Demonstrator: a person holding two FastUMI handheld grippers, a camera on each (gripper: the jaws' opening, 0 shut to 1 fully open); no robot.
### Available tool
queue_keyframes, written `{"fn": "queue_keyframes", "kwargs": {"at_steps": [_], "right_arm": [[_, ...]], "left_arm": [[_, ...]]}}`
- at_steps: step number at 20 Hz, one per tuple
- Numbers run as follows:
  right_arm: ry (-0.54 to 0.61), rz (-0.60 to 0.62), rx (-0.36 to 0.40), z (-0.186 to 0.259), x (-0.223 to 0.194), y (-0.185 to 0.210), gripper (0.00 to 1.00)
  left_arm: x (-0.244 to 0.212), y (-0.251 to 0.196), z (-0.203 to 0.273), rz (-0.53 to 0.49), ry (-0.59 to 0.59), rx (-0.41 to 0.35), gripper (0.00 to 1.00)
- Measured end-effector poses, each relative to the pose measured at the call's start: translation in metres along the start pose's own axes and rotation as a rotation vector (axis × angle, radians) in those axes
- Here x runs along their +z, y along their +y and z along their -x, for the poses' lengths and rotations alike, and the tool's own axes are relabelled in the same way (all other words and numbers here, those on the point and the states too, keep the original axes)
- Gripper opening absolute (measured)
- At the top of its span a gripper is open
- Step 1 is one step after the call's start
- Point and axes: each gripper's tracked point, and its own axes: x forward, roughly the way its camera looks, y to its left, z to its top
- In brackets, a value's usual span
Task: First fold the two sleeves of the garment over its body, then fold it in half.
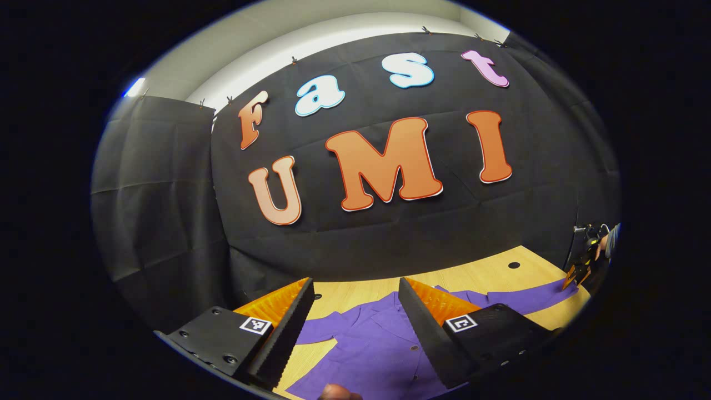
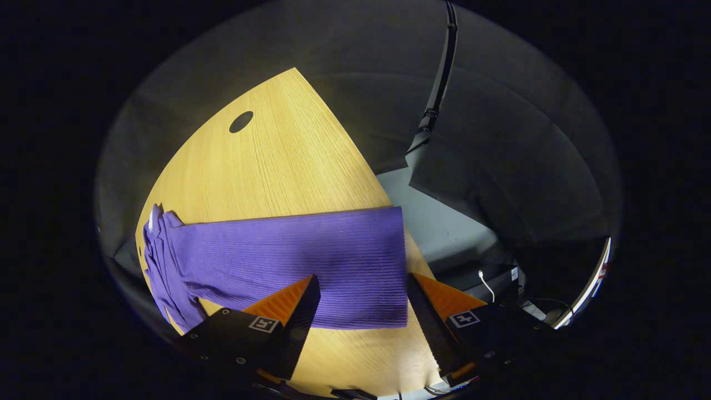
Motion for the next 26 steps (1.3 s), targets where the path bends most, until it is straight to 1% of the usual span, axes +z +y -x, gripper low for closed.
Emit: {"fn": "queue_keyframes", "kwargs": {"at_steps": [2,4,5,6,7,8,9,10,11,13,15,16,17,23,24,25,26], "right_arm": [[-0.012,0.008,-0.025,-0.003,0.002,-0.005,0.93],[-0.003,0.012,-0.078,-0.004,-0.001,-0.012,0.89],[0.007,0.008,-0.105,-0.004,-0.002,-0.014,0.85],[0.01,0.013,-0.113,-0.004,-0.004,-0.013,0.72],[0.006,0.021,-0.115,-0.005,-0.004,-0.01,0.75],[-0.004,0.039,-0.109,-0.005,-0.004,-0.008,0.45],[-0.021,0.05,-0.104,-0.005,-0.001,-0.005,0.47],[-0.039,0.042,-0.1,-0.005,0.001,-0.003,0.41],[-0.043,0.024,-0.099,-0.004,0.002,0.0,0.13],[-0.044,0.021,-0.091,-0.006,0.002,0.0,0.08],[-0.019,-0.011,-0.04,0.002,-0.005,0.011,0.05],[-0.041,-0.013,-0.034,0.008,-0.001,0.014,0.04],[-0.07,-0.006,-0.035,0.015,0.002,0.015,0.04],[-0.147,-0.007,0.016,0.069,-0.004,0.047,0.04],[-0.155,-0.008,0.028,0.077,-0.006,0.055,0.04],[-0.166,-0.013,0.037,0.086,-0.007,0.062,0.04],[-0.18,-0.014,0.041,0.095,-0.007,0.069,0.04]], "left_arm": [[0.0,-0.002,-0.001,-0.006,0.004,-0.003,1.0],[0.0,-0.005,-0.004,-0.008,0.007,-0.009,1.0],[0.0,-0.006,-0.004,-0.008,0.009,-0.011,1.0],[-0.001,-0.007,-0.006,-0.009,0.009,-0.016,1.0],[0.001,-0.008,-0.007,-0.01,0.006,-0.019,1.0],[0.001,-0.008,-0.007,-0.011,0.003,-0.022,1.0],[0.002,-0.008,-0.007,-0.013,0.0,-0.025,1.0],[0.001,-0.008,-0.007,-0.016,-0.002,-0.027,1.0],[0.002,-0.006,-0.006,-0.016,-0.005,-0.028,1.0],[0.0,-0.001,-0.005,-0.01,-0.007,-0.027,1.0],[0.0,0.009,-0.004,0.004,-0.015,-0.019,1.0],[-0.002,0.015,-0.003,0.006,-0.015,-0.013,0.98],[-0.004,0.019,-0.004,0.011,-0.014,-0.012,1.0],[-0.013,0.028,-0.015,0.046,-0.019,-0.06,1.0],[-0.015,0.03,-0.017,0.051,-0.022,-0.07,0.98],[-0.015,0.033,-0.018,0.054,-0.027,-0.079,0.98],[-0.017,0.037,-0.02,0.058,-0.032,-0.087,1.0]]}}
